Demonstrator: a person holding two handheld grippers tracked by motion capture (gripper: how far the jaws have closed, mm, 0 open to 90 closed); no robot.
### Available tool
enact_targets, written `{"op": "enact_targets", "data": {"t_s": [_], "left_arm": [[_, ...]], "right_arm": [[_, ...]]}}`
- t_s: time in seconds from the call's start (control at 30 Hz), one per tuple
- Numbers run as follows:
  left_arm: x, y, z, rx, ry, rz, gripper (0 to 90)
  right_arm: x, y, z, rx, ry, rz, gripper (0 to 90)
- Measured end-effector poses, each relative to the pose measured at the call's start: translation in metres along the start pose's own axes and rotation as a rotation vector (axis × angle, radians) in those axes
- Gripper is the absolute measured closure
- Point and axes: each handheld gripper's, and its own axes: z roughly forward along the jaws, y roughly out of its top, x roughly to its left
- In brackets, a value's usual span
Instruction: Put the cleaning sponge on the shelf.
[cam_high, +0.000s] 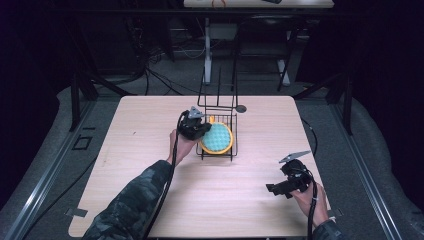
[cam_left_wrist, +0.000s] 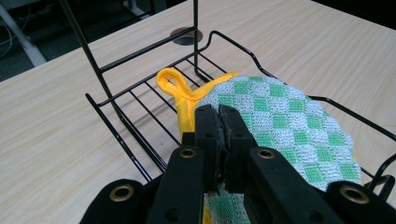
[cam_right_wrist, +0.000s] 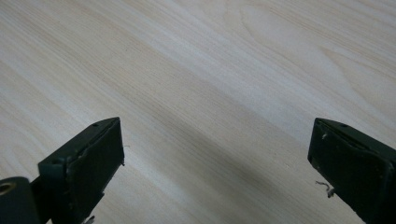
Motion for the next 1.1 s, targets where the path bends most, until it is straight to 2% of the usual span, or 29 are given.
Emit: {"op": "enact_targets", "data": {"t_s": [0.27,0.33,0.57,0.63,0.83,0.93,1.03,1.1], "left_arm": [[0.004,0.000,0.013,0.030,-0.007,-0.011,86.2],[0.004,0.000,0.017,0.041,-0.010,-0.013,85.8],[0.006,0.000,0.021,0.027,-0.012,-0.029,82.8],[0.008,0.000,0.020,0.030,-0.014,-0.035,77.0],[0.011,0.002,0.013,0.028,-0.019,-0.059,44.7],[0.011,0.003,0.007,0.046,-0.025,-0.054,34.4],[0.012,0.004,0.002,0.029,-0.017,-0.065,27.7],[0.014,0.004,-0.003,0.028,-0.012,-0.073,22.3]], "right_arm": [[0.000,0.000,0.000,-0.001,-0.002,-0.004,3.0],[0.000,0.000,-0.001,0.003,-0.001,0.008,3.0],[-0.001,-0.001,-0.001,0.000,-0.007,0.000,3.0],[-0.001,-0.001,-0.001,-0.001,-0.003,-0.001,3.0],[0.000,-0.002,-0.003,-0.009,0.001,0.008,3.0],[0.000,-0.002,-0.003,-0.009,0.000,0.010,3.0],[0.000,-0.002,-0.003,-0.016,-0.006,-0.007,3.0],[0.000,-0.002,-0.004,-0.010,-0.006,-0.001,3.0]]}}
